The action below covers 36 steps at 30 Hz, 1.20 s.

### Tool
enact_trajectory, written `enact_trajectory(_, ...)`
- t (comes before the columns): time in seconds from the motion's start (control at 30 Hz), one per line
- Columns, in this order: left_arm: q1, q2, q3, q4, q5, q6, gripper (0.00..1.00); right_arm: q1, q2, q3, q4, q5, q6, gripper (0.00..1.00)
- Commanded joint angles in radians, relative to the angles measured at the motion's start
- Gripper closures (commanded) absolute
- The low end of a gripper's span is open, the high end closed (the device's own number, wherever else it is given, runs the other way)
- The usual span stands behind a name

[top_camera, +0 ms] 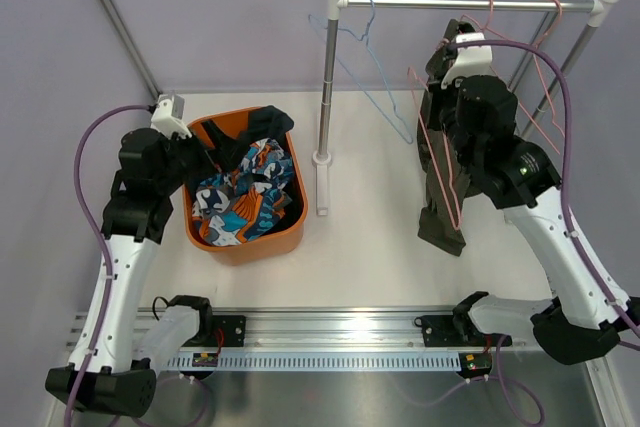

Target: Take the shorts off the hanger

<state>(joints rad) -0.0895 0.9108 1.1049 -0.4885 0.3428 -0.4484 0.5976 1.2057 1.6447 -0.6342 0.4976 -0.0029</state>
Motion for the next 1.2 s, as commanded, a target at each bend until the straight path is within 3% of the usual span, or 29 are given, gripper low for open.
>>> enact_trajectory(0.0,-0.001,-0.033,-0.049,0.001,0.047,0.037,0.01,-0.084,0.052,0.082,0.145,-0.271,-0.12,1.0)
enact_trajectory(0.43,-0.01,-0.222,-0.24,0.018,-0.031,0.111,0.01,-0.262,0.337,0.386,0.131,-0.493,-0.189,1.0)
enact_trajectory(0.8,-0.03,-0.276,-0.293,-0.002,-0.041,0.128,0.01,-0.308,0.543,0.616,0.064,-0.619,-0.18,1.0)
enact_trajectory(1.17,-0.038,-0.265,-0.284,-0.01,-0.037,0.134,0.01,-0.303,0.526,0.462,0.114,-0.705,-0.065,1.0)
